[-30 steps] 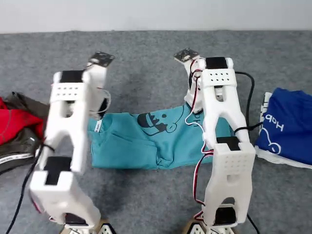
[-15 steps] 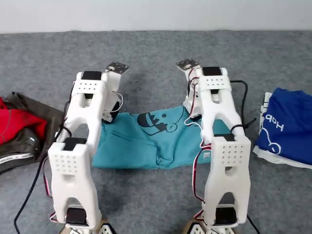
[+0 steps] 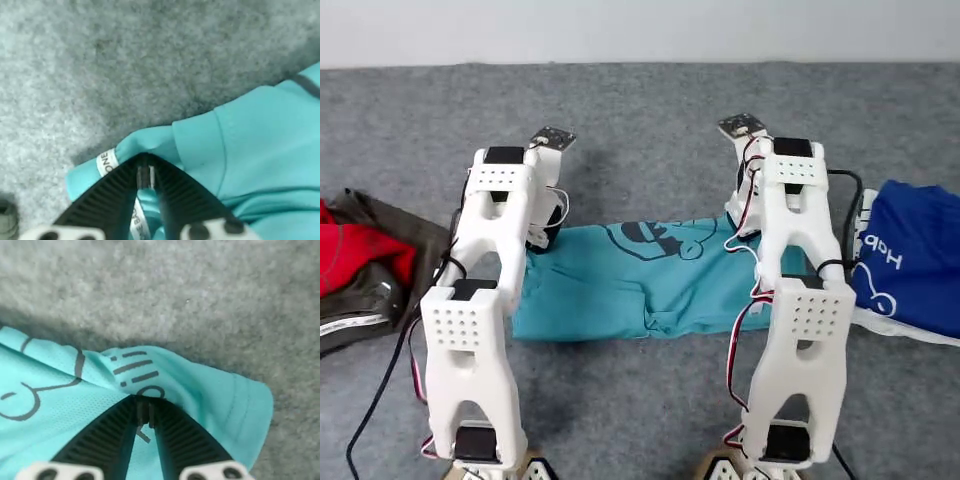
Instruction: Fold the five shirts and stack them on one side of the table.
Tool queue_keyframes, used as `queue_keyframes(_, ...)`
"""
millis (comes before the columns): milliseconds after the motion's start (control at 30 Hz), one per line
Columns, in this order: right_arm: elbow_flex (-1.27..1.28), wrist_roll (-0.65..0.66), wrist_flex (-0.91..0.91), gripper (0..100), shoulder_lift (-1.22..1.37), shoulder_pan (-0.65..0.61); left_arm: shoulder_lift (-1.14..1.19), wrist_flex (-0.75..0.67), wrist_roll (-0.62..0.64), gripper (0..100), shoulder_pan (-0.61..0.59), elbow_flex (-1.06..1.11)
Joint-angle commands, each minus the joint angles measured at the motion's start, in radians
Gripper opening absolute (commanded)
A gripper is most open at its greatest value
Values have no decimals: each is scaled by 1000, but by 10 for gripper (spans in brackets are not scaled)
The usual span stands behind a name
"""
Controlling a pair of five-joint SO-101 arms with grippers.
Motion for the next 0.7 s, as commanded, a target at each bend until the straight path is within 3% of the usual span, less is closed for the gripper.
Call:
queue_keyframes(0, -87, 9, 76, 9, -61, 12, -9, 37, 11, 16, -15, -65)
queue_keyframes(333, -262, 9, 352, 12, -124, -25, -110, 152, 14, 16, 48, -174)
queue_keyframes(667, 28, 15, 344, 9, -147, 35, -34, 115, 15, 16, 78, -133)
